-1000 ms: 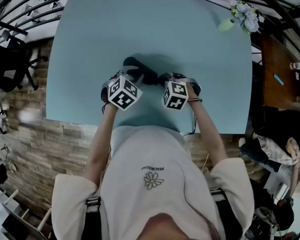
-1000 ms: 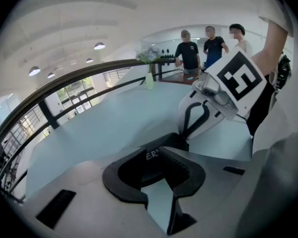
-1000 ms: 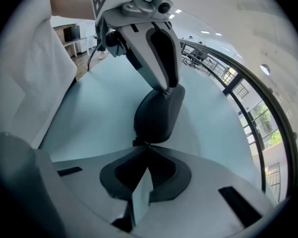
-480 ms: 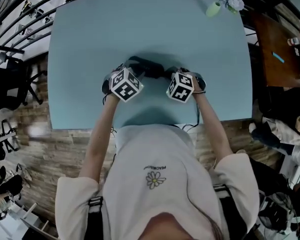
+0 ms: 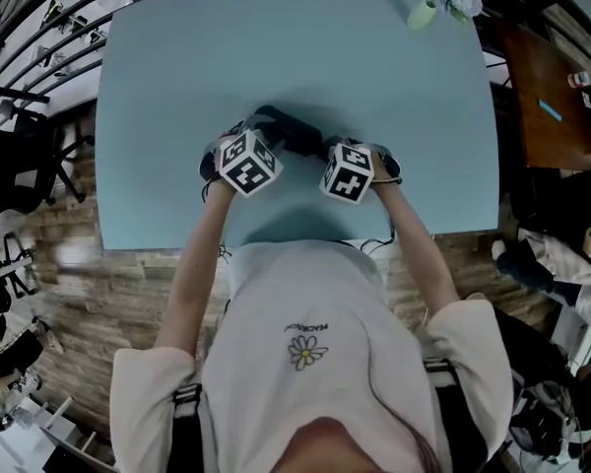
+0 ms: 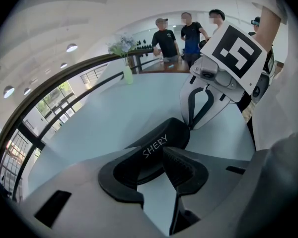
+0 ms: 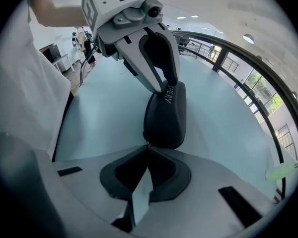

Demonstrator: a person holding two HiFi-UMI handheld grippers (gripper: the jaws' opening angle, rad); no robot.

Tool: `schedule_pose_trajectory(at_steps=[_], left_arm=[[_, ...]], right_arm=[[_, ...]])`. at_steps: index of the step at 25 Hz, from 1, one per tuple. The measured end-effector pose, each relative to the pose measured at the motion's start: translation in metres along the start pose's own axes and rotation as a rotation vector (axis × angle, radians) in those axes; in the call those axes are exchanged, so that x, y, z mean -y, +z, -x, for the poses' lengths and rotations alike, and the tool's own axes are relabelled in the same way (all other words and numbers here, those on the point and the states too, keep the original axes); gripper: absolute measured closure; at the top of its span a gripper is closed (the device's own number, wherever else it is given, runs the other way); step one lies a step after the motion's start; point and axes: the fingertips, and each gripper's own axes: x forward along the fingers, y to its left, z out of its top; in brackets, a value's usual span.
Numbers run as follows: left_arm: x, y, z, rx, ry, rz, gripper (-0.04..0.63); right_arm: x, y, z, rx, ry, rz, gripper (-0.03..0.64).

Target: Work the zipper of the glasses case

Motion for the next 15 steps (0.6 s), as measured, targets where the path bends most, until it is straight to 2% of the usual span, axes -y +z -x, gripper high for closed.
schedule_pose_trajectory(at_steps=[1, 3, 5, 7, 12, 15], left_arm=[[0.000, -0.001, 0.000, -0.001, 0.002, 0.000, 0.463], [0.001, -0.001, 0.000, -0.002, 0.010, 0.001, 0.463], [0.002, -0.001, 0.000, 0.001, 0.019, 0.004, 0.463], [0.001, -0.002, 0.001, 0.005, 0.026, 0.006, 0.463], [0.001, -0.003, 0.002, 0.000, 0.038, 0.010, 0.463], [0.002, 0.001, 0.005, 0.005, 0.021, 0.008, 0.465]], right_arm=[[-0.003, 0.004, -0.002, 0.008, 0.015, -0.043, 0.609], [-0.007, 0.009, -0.006, 0.044, 0.022, -0.195, 0.608], [-0.009, 0.011, -0.009, 0.086, -0.011, -0.353, 0.609], [-0.010, 0.017, -0.011, 0.110, -0.057, -0.442, 0.609], [-0.013, 0.034, -0.015, 0.127, -0.147, -0.448, 0.607], [-0.009, 0.027, -0.012, 0.106, -0.184, -0.414, 0.609]])
